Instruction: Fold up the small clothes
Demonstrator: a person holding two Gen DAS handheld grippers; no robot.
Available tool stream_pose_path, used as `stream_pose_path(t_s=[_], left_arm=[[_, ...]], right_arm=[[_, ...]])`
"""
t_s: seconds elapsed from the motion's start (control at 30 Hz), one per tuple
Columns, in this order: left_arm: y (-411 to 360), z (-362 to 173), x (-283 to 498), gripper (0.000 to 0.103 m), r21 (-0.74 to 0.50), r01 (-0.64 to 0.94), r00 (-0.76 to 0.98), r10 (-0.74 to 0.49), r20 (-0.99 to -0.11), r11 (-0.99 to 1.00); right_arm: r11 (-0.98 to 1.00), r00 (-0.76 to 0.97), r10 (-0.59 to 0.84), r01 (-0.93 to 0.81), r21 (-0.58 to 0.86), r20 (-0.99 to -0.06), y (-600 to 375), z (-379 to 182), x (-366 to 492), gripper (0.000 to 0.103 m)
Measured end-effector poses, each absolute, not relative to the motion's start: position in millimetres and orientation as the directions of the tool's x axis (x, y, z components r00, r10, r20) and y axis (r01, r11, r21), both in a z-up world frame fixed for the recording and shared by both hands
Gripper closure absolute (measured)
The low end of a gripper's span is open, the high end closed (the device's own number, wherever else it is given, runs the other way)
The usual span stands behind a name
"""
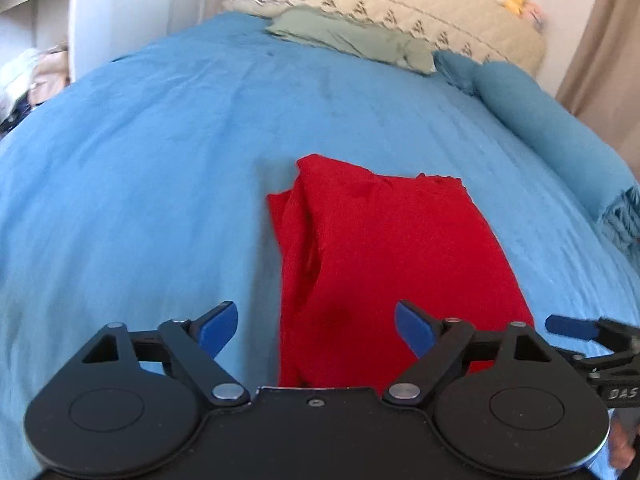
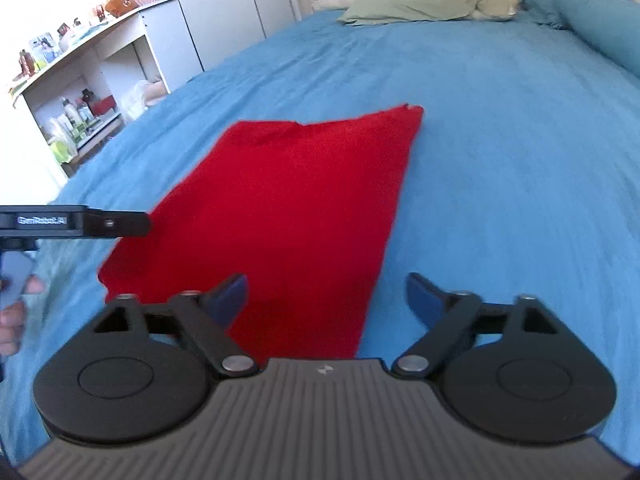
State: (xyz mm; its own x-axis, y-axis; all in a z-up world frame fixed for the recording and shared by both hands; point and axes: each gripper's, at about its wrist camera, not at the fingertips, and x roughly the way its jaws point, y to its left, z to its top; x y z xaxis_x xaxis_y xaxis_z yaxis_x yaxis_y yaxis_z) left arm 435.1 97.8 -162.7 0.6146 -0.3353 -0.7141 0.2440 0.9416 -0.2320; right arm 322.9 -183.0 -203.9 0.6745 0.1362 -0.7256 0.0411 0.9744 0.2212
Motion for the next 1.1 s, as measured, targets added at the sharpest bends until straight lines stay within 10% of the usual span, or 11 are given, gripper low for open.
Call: stream_pose_path(t_s=[0.37,0.47,0.7,1.1], left_arm=[[96,-196,481,0.016,-0.372,0.271,0.487,-0.460,-0.742,0.888],[97,-195,483,0.037,-0.408,0.260,0.473,-0.484,-0.736,0.875],[83,-184,485,0.075,-0.382,0.242,0.478,-0.452,-0.753,0.892],[40,-117,402,0.077,-0.361,0.344,0.537,-0.497,-0.681,0.867]], right_arm=[[0.879,0.587,0.303,0.133,0.458,-0.751,-217,-233,387,0.000],[0.852,0.609,0.320,0.151,0.502,-0.726,-218,-245,392,0.002],[0.870,0.622,0.287,0.149,0.471,-0.728,-206,-236,400,0.053],[0.887,0.688,0.266,0.100,0.451,-0.676,-219,-151,349,0.063]])
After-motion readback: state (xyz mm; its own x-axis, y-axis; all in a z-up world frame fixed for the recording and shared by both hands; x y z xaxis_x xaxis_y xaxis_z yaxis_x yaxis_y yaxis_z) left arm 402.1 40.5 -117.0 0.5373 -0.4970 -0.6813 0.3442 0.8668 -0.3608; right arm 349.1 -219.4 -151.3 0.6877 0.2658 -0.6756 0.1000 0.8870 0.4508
